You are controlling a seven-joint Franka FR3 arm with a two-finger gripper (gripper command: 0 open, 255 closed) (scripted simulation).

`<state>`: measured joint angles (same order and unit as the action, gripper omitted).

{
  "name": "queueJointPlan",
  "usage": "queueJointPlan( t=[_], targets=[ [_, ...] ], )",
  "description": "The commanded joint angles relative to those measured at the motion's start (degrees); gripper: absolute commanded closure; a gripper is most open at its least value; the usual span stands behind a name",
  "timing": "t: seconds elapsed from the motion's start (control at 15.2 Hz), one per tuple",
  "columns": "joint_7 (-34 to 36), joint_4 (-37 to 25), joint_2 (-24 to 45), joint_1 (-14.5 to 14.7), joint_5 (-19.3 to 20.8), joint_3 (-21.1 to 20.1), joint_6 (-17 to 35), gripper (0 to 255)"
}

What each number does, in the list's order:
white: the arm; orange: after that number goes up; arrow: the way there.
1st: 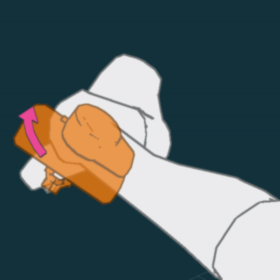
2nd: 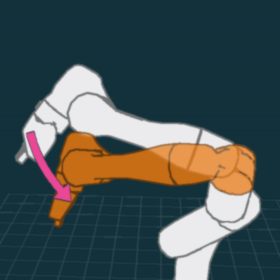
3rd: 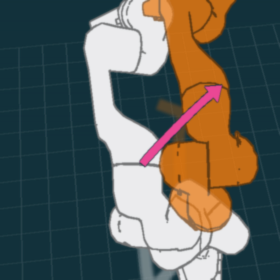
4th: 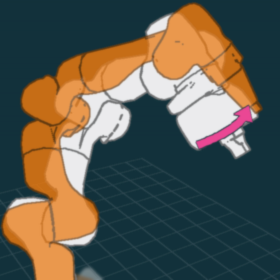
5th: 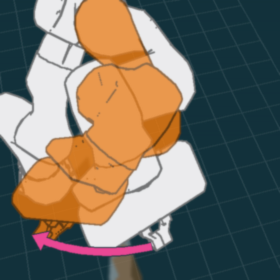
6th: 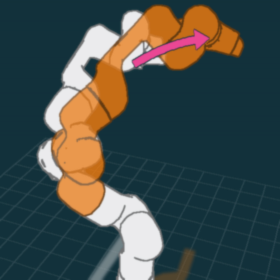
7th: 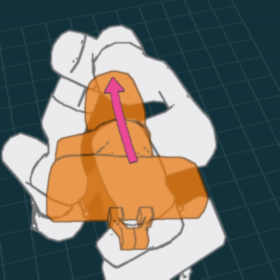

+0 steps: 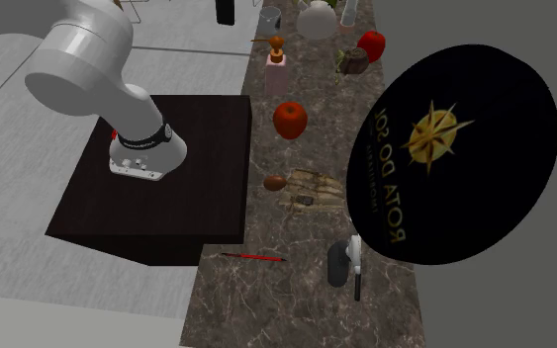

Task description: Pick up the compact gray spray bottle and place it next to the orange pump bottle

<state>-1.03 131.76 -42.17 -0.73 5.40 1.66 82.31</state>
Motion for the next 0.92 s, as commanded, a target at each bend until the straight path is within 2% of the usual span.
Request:
queueJointPlan(
  t=[0.0, 0.46, 0.86],
  targets=[
    [0.0, 0.0, 0.0, 0.0, 0.0, 0.0, 0.0, 0],
    [-18.69, 7.76, 0.49, 1.39, 7.93, 9.81, 11.05, 0],
    [-34.19, 10.34, 6.05, 2.88, 13.44, 18.9, 22.23, 0]
  ],
)
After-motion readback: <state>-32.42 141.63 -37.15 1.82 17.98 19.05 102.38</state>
